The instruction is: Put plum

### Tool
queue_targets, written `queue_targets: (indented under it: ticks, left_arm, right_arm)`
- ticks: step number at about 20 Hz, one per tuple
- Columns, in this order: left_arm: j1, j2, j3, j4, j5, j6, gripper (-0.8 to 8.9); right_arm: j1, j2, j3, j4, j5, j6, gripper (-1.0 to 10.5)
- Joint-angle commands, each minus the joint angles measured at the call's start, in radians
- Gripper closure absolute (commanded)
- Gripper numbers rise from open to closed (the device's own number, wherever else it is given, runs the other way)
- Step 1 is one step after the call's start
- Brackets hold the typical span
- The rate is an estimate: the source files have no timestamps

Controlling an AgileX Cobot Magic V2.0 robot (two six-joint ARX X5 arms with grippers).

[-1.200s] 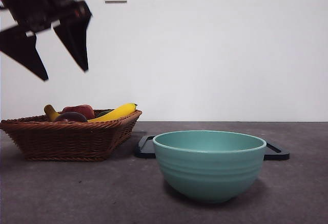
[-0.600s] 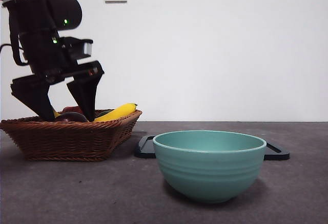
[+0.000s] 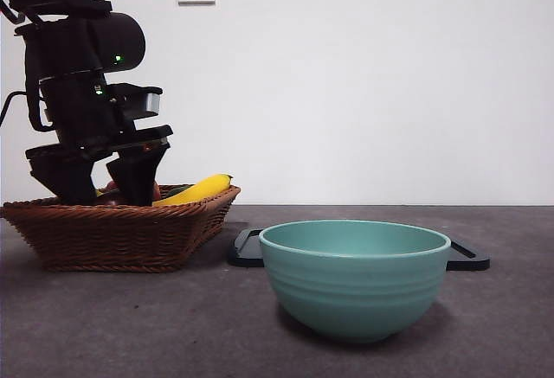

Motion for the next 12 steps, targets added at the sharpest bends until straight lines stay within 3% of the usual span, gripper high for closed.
queue_targets:
  ticks: [1,6,12]
  left_arm:
    - [-0.011,0.021,0.021,0.001,-0.002,0.001,5.67]
    - [-0.012,-0.036,0.022,-0.003,-0.001,0.000,5.67]
    - [-0.055,-0.265,0.022,-0.016,0.034,-0.002,5.67]
  right_arm:
    - [0.003,0.008,0.022,0.012,0.000,0.010,5.5]
    - [0.003,0.008,0.022,0.012,0.000,0.010,5.5]
    - [0.003,0.008,0.022,0.014,0.000,0.010,5.5]
